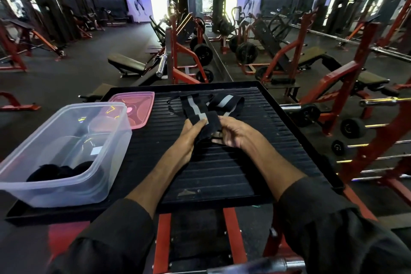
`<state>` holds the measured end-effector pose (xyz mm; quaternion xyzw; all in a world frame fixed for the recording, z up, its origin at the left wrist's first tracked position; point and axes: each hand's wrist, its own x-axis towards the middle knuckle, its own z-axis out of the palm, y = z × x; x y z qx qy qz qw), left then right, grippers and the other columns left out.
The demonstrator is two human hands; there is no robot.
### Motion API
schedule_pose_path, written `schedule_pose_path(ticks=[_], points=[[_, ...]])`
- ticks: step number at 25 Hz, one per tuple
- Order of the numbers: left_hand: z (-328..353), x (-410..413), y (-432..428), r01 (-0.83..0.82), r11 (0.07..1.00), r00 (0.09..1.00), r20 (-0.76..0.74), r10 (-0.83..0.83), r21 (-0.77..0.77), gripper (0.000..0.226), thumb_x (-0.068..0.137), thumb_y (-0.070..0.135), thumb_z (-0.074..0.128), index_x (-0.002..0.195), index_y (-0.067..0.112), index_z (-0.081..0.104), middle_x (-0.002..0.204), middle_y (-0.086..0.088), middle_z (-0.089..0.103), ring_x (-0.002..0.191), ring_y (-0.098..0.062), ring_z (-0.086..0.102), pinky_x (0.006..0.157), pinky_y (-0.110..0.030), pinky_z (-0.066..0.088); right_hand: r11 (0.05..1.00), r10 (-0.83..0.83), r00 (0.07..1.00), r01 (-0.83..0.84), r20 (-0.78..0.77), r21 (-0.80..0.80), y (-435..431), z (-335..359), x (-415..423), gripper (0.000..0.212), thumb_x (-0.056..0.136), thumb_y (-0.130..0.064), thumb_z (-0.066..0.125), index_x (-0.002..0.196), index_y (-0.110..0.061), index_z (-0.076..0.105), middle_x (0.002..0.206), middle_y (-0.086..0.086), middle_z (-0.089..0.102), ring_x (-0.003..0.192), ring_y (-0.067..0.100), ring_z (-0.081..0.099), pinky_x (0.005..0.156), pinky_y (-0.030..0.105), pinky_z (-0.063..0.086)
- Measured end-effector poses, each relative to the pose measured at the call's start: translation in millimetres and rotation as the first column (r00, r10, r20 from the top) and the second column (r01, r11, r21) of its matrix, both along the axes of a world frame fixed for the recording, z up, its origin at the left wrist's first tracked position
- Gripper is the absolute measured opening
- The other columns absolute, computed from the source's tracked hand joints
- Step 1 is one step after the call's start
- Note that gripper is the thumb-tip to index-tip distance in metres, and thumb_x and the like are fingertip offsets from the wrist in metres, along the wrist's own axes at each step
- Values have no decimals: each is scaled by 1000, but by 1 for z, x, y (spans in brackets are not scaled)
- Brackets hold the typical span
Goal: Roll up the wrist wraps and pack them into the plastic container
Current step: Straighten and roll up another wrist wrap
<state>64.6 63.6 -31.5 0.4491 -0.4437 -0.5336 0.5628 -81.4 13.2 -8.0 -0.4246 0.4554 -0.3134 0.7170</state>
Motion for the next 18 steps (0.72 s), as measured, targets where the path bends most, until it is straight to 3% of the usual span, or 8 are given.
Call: schedule_pose_path(ticks=[2, 4, 8, 10, 12, 14, 18], points=[[-1, -1, -1, -3, 1000, 998, 65, 2, 12, 46, 94, 34, 65, 133, 12, 54, 124, -8, 70, 107, -15, 70, 82, -27, 55, 1000, -15, 999, 14, -37, -24, 3, 2, 4, 21, 99, -15, 54, 87, -27, 66, 80, -7, 71, 76, 12, 69, 89, 37, 46], [-1, -4, -2, -16, 1000, 996, 87, 17, -15, 38, 97, 31, 62, 128, 10, 60, 119, -6, 73, 105, -14, 70, 83, -26, 54, 994, -107, 993, 106, -44, -22, 4, 3, 6, 19, 99, -16, 53, 86, -24, 65, 81, -3, 70, 80, 15, 67, 90, 40, 47], [10, -4, -2, -131, 991, 987, -91, 130, 4, 14, 100, 21, 59, 97, 10, 68, 87, -1, 76, 79, -11, 72, 71, -25, 57, 958, -270, 957, 255, -110, -133, 12, 4, 5, 18, 95, -13, 54, 80, -15, 64, 69, 1, 61, 57, 13, 56, 61, 31, 51], [14, 0, -1, -161, 985, 969, -179, 170, 63, 14, 96, 24, 66, 86, 13, 67, 74, 1, 73, 69, -14, 69, 62, -30, 58, 927, -333, 924, 284, -189, -243, 16, 3, 0, 19, 77, -3, 55, 64, -10, 65, 61, 3, 61, 52, 17, 52, 53, 28, 44], [13, 10, 1, -206, 973, 936, -271, 227, 101, 16, 92, 24, 72, 84, 10, 67, 65, 0, 71, 56, -15, 66, 45, -25, 52, 885, -431, 871, 358, -236, -297, 18, 1, -13, 13, 55, -7, 55, 50, -12, 66, 57, 3, 65, 58, 24, 57, 55, 30, 43], [11, 22, 3, -269, 953, 875, -378, 302, 139, 18, 90, 25, 74, 90, 8, 68, 65, -1, 71, 52, -15, 64, 40, -22, 49, 835, -541, 801, 474, -258, -279, 18, -1, -34, 11, 46, -9, 56, 52, -11, 65, 58, 4, 63, 64, 28, 59, 58, 32, 45], [12, 39, 12, -259, 958, 902, -324, 286, 126, 20, 91, 28, 72, 92, 9, 66, 58, 3, 66, 44, -11, 59, 36, -18, 43, 776, -624, 758, 574, -189, -263, 22, 0, -61, 22, 25, -15, 49, 44, -13, 60, 64, 10, 59, 66, 30, 58, 61, 37, 48]])
